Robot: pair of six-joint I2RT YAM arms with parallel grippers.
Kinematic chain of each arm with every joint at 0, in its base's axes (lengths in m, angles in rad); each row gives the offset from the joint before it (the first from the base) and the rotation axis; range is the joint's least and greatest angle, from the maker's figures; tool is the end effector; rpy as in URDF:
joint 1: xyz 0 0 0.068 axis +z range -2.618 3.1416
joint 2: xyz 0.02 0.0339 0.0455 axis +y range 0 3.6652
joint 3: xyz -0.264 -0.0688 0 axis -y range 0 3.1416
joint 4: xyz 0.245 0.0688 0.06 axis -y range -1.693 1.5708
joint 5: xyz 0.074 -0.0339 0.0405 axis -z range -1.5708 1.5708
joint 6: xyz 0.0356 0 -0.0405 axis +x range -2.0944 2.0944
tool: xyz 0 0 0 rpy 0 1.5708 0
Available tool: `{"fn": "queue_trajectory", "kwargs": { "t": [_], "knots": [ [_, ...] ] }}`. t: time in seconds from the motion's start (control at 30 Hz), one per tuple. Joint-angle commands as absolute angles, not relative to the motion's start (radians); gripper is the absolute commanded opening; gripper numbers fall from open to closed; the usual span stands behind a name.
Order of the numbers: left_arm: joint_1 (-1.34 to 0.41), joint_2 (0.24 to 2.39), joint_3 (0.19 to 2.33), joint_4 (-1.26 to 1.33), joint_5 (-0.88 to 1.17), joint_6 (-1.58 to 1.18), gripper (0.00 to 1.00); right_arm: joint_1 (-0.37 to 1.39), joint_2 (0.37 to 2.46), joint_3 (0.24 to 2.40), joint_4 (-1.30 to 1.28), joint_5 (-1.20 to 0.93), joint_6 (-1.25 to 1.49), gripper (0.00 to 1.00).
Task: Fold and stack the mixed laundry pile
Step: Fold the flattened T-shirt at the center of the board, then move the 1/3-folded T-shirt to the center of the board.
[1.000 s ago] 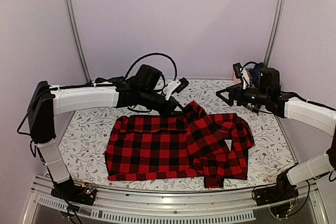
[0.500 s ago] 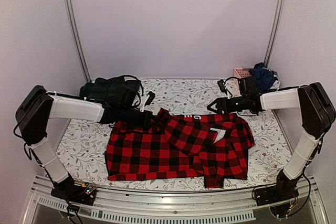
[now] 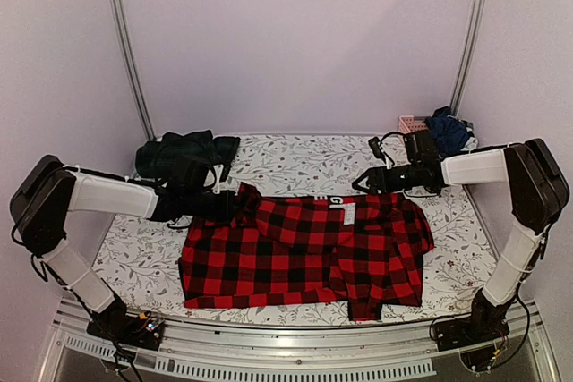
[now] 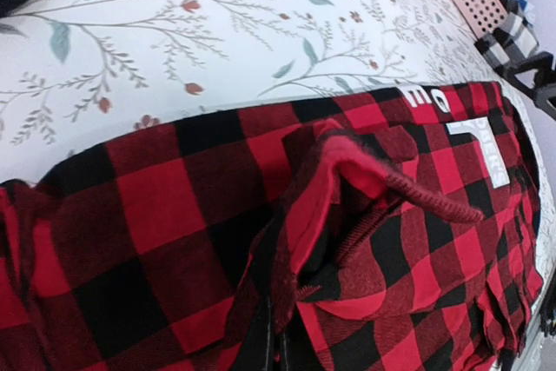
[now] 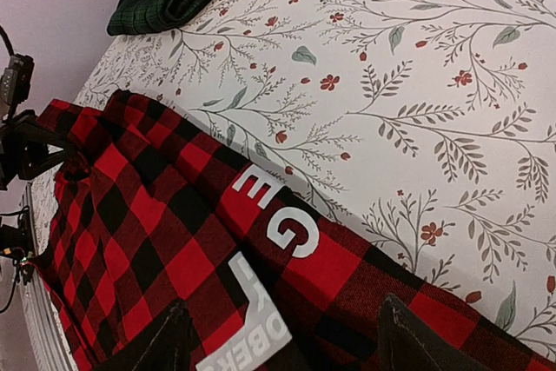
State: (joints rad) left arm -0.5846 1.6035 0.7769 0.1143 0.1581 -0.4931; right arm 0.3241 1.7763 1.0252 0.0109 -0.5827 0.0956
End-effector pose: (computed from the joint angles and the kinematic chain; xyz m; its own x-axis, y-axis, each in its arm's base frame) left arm 0.2649 -0.1820 0.1664 -0.7851 -0.0410 -0.6180 0.3096 0.8382 -0.4489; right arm 0.3450 0.1366 0.1786 -0.6986 -0.1506 -0.6995 -0.5870 0.6796 0.4399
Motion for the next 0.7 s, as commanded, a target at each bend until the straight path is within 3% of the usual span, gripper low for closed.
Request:
{"fn": "queue_trajectory", "kwargs": {
  "t": [0.0,0.2,0.4,0.5,0.67],
  "knots": [
    [-0.533,1.549,0.735,0.125,0.089,-0.534,0.0,0.32,1.799,1.053,-0.027,-0.572,0.073,0.72],
    [-0.529,1.581,0.753,0.098,0.131,-0.509,0.02,0.32,1.814,1.06,-0.041,-0.591,0.065,0.71],
    [-0.521,1.502,0.772,-0.015,-0.043,-0.52,0.54,0.32,1.787,1.033,-0.103,-0.535,0.048,0.68],
    [-0.527,1.455,0.805,-0.086,-0.098,-0.519,0.62,0.32,1.752,1.008,-0.139,-0.474,0.043,0.67],
    [-0.579,1.529,0.888,-0.168,-0.164,-0.502,0.65,0.319,1.781,0.994,-0.146,-0.416,0.048,0.65]
  ]
}}
